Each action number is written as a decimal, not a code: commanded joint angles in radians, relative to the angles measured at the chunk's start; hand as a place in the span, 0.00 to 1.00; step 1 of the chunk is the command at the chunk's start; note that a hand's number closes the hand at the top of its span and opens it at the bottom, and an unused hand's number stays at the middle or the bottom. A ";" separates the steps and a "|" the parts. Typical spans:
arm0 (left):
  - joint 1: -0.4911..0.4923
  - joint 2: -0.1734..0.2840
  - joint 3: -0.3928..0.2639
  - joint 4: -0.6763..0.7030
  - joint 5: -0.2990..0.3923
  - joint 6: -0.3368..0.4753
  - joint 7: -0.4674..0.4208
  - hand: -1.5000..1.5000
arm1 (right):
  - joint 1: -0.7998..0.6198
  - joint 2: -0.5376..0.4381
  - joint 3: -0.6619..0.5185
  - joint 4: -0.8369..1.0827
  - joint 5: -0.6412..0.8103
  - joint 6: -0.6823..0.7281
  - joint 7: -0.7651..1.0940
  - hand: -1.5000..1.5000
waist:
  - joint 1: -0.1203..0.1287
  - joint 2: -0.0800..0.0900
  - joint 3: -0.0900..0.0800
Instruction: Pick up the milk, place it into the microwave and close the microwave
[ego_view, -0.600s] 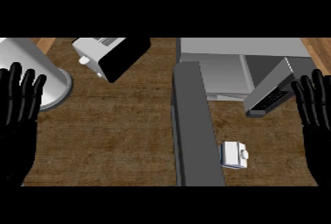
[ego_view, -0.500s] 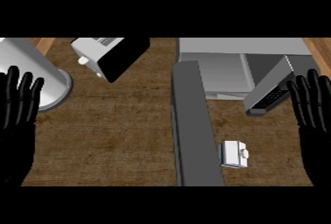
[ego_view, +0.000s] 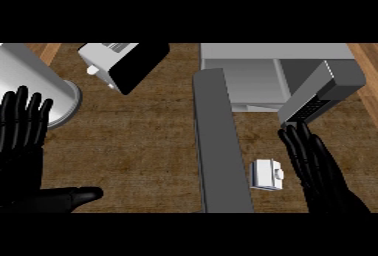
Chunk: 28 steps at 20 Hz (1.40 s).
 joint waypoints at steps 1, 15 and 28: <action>0.089 0.016 0.038 -0.071 0.060 -0.033 0.024 0.00 | 0.138 -0.006 0.131 -0.061 0.073 -0.009 -0.019 0.00 | 0.000 0.000 0.002; 0.333 -0.006 0.098 -0.202 0.172 -0.184 -0.045 0.00 | 0.307 -0.054 0.150 -0.036 0.151 -0.113 -0.101 0.00 | 0.002 0.001 0.002; 0.365 0.007 0.203 -0.340 0.287 -0.216 0.074 0.00 | 0.187 -0.034 -0.064 0.403 0.024 -0.122 -0.366 0.00 | 0.004 0.003 0.002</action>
